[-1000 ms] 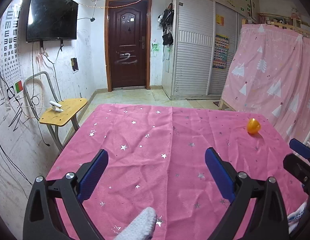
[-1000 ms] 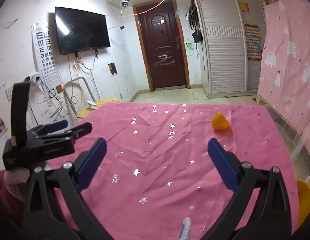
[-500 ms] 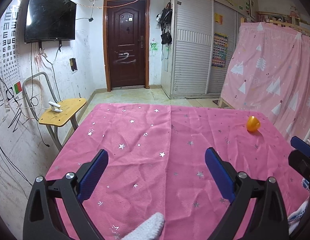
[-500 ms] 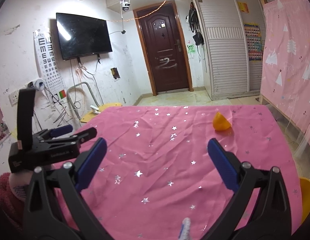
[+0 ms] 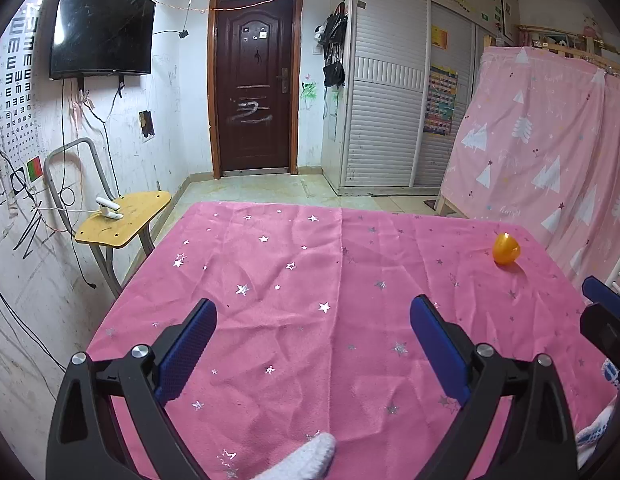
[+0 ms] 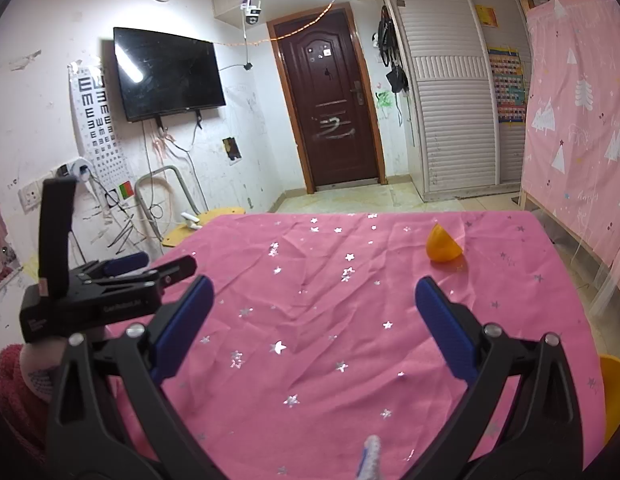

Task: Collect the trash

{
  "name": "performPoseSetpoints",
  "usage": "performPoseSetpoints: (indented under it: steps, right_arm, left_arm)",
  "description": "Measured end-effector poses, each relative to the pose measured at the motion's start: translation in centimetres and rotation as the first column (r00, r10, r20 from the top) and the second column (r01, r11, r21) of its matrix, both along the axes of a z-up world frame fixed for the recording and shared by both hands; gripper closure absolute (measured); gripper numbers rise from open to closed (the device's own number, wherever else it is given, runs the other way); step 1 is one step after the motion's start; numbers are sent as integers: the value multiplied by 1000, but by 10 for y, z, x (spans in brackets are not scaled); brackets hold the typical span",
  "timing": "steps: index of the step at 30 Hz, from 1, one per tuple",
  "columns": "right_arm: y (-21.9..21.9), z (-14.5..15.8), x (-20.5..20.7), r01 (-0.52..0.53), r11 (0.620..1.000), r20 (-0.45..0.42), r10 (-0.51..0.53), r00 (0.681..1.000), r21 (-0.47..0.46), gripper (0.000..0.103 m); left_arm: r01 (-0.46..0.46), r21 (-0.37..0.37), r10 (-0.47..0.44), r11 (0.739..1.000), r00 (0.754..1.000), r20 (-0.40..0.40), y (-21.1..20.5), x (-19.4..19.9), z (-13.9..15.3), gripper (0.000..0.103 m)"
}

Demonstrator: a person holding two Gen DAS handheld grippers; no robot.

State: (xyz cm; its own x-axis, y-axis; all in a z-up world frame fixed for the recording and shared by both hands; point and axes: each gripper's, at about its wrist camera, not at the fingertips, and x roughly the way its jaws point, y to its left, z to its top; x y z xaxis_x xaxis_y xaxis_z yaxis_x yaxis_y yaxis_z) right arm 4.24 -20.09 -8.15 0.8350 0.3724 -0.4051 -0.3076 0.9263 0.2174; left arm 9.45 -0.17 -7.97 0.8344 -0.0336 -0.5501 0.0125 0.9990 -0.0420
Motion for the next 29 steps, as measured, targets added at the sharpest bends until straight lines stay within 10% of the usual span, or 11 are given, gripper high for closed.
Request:
performPoseSetpoints:
  steps: [29]
  right_arm:
    - [0, -1, 0, -1, 1000, -2, 1, 1000, 0, 6]
  left_arm:
    - [10, -8, -10, 1000, 1000, -15, -4, 4, -1, 14]
